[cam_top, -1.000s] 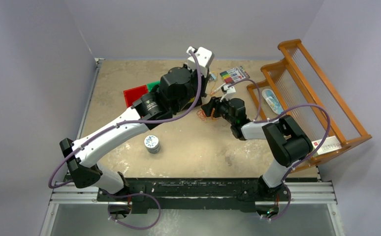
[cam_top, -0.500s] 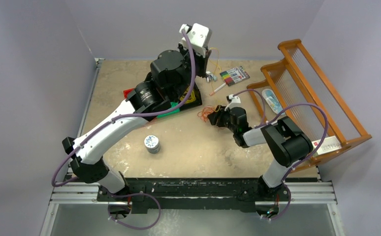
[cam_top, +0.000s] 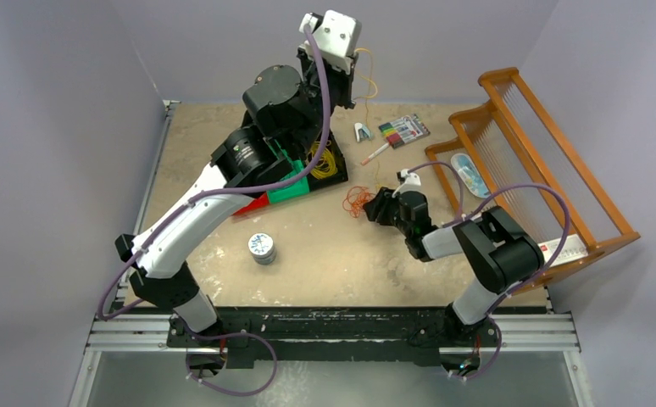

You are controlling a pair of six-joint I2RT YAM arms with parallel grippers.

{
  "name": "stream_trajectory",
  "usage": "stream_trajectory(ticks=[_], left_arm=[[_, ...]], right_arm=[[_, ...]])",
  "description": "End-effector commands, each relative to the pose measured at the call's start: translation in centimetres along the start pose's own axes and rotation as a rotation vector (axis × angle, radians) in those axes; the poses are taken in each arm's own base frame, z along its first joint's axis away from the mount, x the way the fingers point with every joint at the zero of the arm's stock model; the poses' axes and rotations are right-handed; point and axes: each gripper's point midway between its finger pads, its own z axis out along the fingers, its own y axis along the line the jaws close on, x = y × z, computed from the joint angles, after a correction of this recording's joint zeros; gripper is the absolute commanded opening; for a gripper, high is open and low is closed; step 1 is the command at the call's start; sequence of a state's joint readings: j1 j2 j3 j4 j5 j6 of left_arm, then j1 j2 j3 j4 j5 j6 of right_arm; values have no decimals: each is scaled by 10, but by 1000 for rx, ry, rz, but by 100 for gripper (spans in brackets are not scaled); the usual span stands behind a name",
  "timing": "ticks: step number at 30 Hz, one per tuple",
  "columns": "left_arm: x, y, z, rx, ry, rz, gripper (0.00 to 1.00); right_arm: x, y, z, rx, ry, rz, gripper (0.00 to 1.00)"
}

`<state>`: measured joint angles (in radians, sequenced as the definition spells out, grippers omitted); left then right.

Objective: Untangle the cables

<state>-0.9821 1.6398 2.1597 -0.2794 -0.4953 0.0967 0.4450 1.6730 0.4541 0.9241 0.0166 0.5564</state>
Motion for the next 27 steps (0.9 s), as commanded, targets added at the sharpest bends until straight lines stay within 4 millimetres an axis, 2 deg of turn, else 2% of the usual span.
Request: stream_trajectory(ticks=[1,9,20,27], left_arm=[[-32,16,0,-51,-76,43,0],[-62,26,5,-92,-159,114,0],[-72,30,8,-123,-199,171,0],[-78,35,11,-157,-225,200,0]], right_arm=[[-15,3,-4,13,-53,19,55],[-8,0,-14,17,-39,36,63],[-4,-4,-32,35,-26,50,63],[-2,-9,-53,53,-37,76,71]])
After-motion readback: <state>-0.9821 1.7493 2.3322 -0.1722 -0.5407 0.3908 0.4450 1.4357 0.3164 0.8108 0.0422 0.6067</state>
